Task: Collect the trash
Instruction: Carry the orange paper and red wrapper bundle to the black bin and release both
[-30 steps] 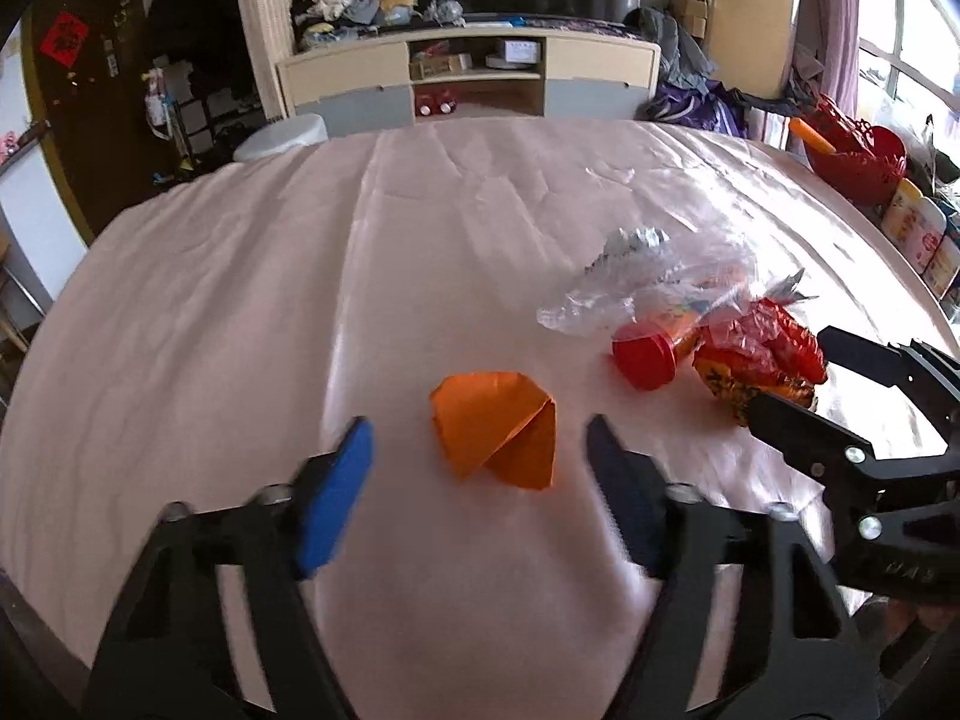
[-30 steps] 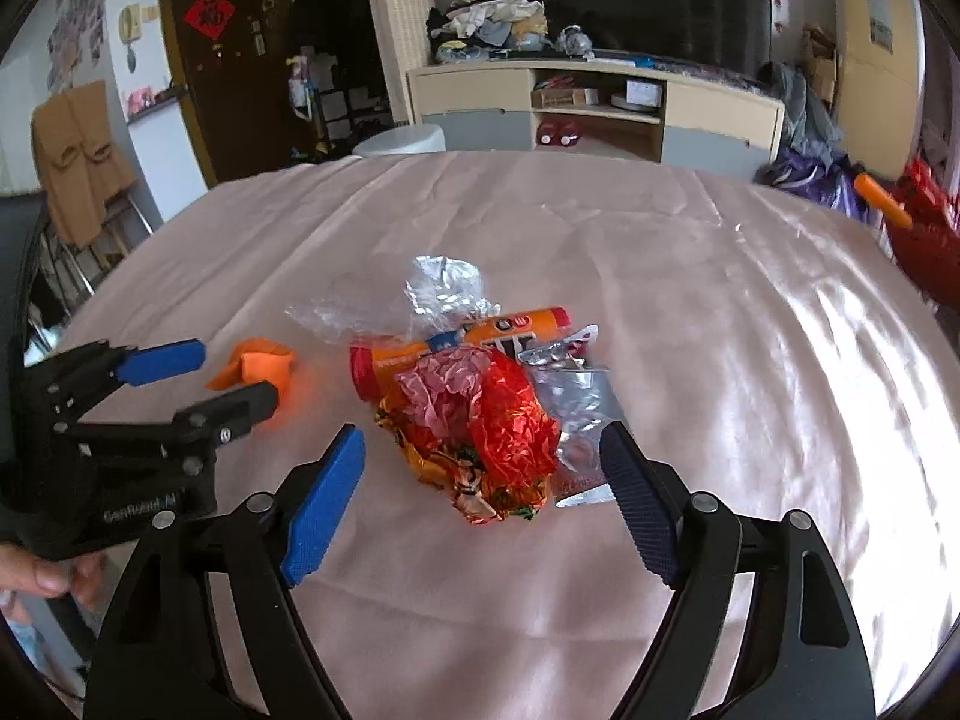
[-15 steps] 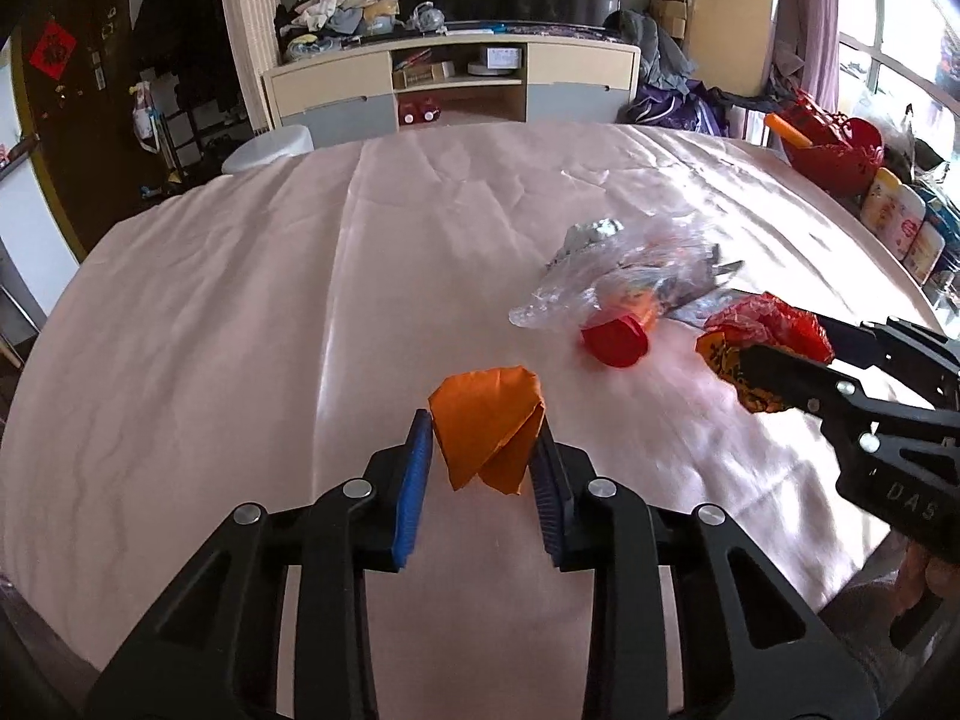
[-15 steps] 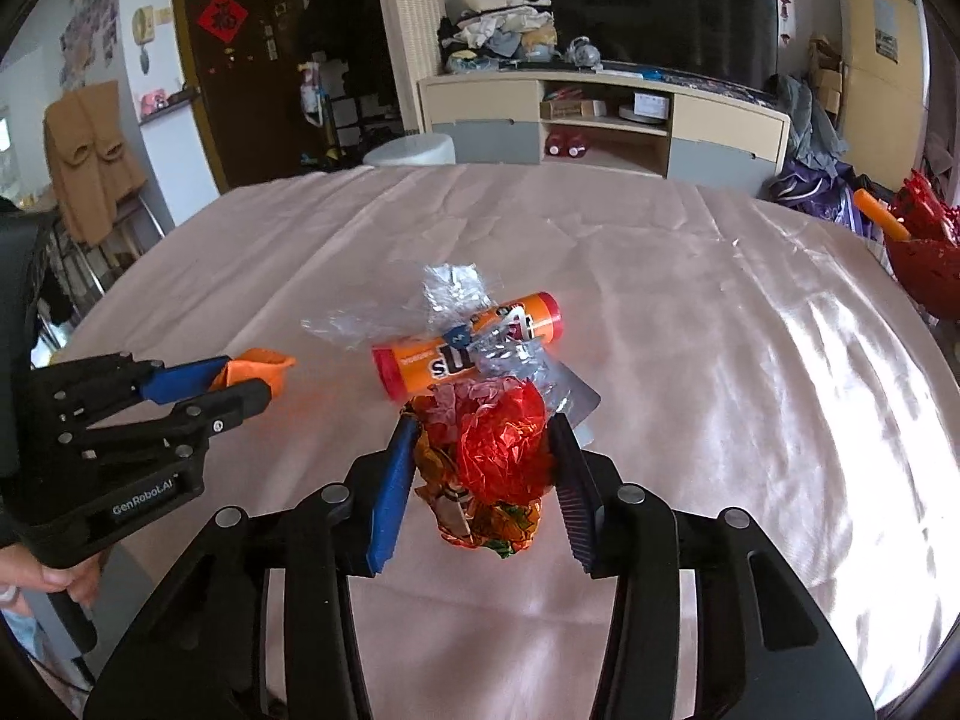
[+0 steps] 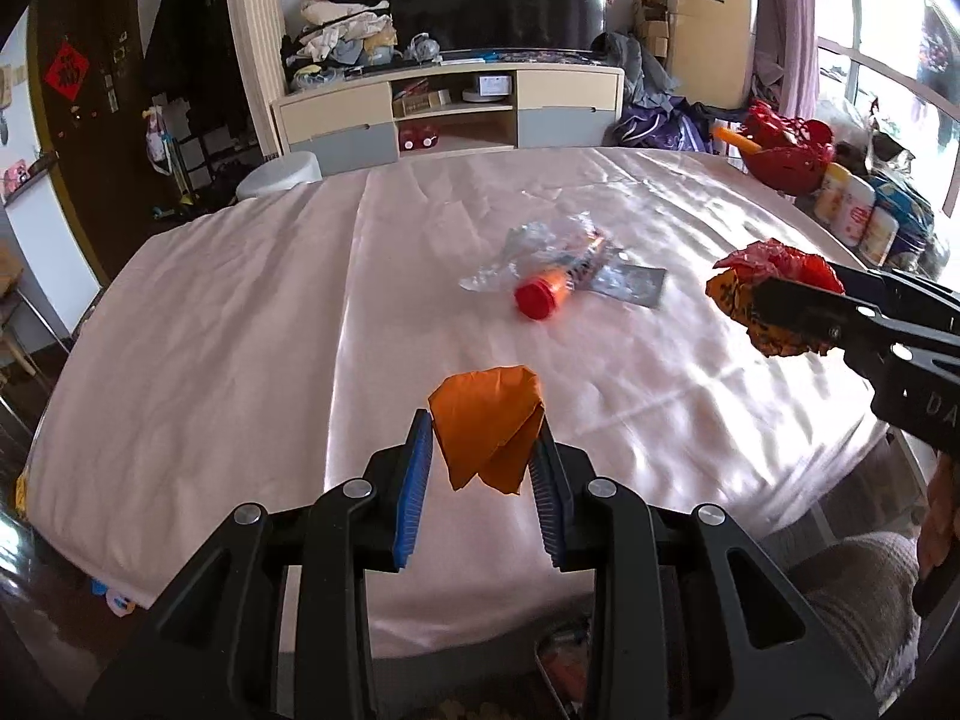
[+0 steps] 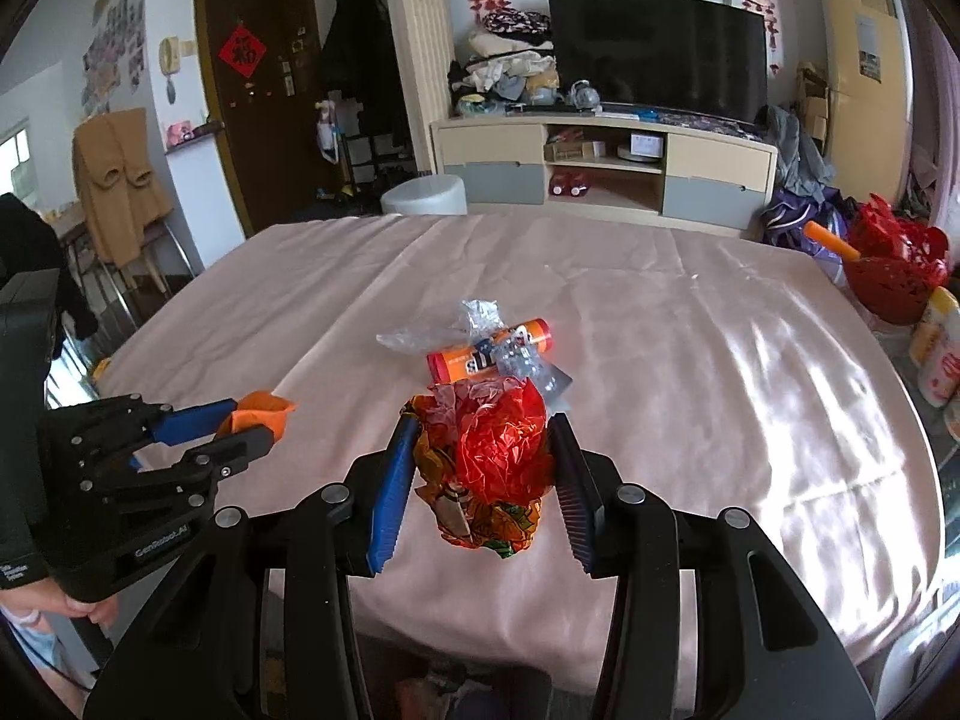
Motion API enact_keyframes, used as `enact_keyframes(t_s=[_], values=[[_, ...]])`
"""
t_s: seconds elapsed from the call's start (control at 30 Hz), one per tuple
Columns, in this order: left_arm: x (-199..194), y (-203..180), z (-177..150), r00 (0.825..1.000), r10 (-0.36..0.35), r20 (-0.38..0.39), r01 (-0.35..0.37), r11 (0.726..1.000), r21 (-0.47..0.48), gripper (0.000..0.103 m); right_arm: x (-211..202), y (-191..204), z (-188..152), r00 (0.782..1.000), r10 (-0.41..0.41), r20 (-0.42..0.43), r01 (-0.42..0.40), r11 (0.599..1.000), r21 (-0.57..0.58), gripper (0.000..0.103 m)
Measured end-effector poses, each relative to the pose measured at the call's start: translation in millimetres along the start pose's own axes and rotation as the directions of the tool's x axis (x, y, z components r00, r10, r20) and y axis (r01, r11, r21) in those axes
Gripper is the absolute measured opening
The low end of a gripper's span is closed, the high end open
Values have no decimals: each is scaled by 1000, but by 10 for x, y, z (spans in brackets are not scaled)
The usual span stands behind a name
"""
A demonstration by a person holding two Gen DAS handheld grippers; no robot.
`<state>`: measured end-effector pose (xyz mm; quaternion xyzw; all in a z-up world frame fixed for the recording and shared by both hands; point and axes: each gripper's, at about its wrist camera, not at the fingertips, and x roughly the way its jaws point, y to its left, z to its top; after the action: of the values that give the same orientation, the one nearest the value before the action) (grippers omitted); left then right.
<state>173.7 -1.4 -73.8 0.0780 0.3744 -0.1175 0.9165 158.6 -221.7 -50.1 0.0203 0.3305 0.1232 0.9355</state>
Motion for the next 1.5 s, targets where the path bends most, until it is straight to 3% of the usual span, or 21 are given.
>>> enact_keyframes(t_s=[0.3, 0.6, 1.1, 1.5], values=[[-403, -228, -350, 1000, -22, 15, 22, 1000, 10, 30, -374, -32, -401, 1000, -1, -9, 1, 1000, 17, 45], [-525, -412, -810, 997, -69, -25, 69, 998, -9, 30, -466, -37, -873, 998, 11, -68, -7, 999, 52, 45], [-98, -627, -1690, 962, -157, -222, 147, 987, -63, 32, -134, -3, -1768, 965, 18, -262, 9, 995, 99, 45], [129, -669, -1935, 937, -186, -297, 174, 983, -65, 34, 67, -9, -2005, 945, 20, -327, 25, 991, 132, 48]])
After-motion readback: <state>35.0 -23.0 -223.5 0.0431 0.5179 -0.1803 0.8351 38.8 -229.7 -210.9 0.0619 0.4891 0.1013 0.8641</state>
